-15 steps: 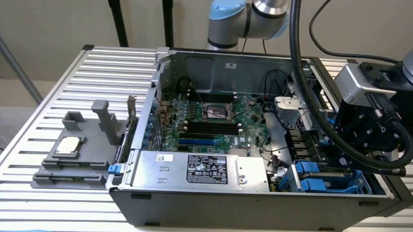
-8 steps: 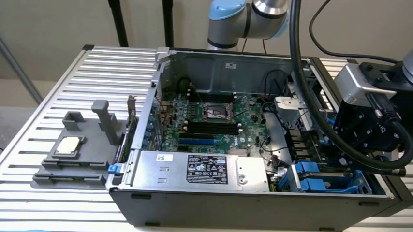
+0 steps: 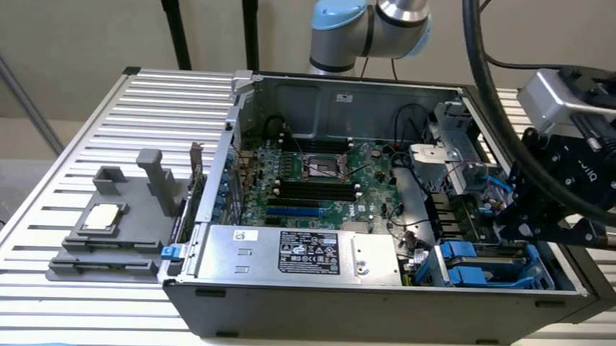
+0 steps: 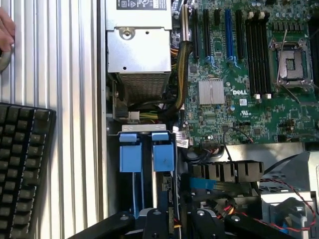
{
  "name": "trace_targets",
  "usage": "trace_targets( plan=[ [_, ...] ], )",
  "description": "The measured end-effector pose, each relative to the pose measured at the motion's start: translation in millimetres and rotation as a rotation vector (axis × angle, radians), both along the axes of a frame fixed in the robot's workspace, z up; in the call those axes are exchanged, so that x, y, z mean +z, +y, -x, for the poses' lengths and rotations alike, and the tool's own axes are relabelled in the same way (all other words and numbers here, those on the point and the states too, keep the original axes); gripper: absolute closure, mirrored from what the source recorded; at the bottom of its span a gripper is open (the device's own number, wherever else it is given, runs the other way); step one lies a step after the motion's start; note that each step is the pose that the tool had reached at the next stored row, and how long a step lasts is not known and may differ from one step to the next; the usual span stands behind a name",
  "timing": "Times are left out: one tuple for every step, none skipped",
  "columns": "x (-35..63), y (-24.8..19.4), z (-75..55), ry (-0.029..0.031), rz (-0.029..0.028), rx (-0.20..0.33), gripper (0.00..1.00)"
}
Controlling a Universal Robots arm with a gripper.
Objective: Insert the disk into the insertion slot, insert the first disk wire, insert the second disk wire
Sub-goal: 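Insert the second disk wire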
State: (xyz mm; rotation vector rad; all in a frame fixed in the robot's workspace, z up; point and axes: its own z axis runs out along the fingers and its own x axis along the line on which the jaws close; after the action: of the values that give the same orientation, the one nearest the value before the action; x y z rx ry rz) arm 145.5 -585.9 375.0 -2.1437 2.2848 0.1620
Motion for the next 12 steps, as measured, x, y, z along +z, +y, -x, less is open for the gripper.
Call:
trace_targets(
  plan=[
    [4.6,0.0,0.0,0.0001,0.0000,0.000,0.75],
    [9.2,0.2,0.0,0.0002,0.0000,0.000,0.75],
    [12.6,0.7,-0.1,0.0002,0.0000,0.000,0.75],
    [13.5,1.5,0.1,0.0002,-0.0002,0.000,0.75],
    [13.7,2.9,0.4,0.0002,-0.0001,0.000,0.75],
    [13.8,5.0,1.0,0.0002,0.0000,0.000,0.75],
    [13.8,8.3,2.0,0.0002,0.0009,0.000,0.75],
    [13.4,11.6,3.2,0.0001,0.0015,0.000,0.75],
    [12.9,14.1,4.9,0.0002,0.0030,0.000,0.75],
    [12.4,14.7,5.8,0.0001,0.0047,0.000,0.75],
    [11.8,14.8,6.8,0.0001,0.0065,0.000,0.75],
    [11.4,14.8,7.4,0.0002,0.0102,0.000,0.75]
  ],
)
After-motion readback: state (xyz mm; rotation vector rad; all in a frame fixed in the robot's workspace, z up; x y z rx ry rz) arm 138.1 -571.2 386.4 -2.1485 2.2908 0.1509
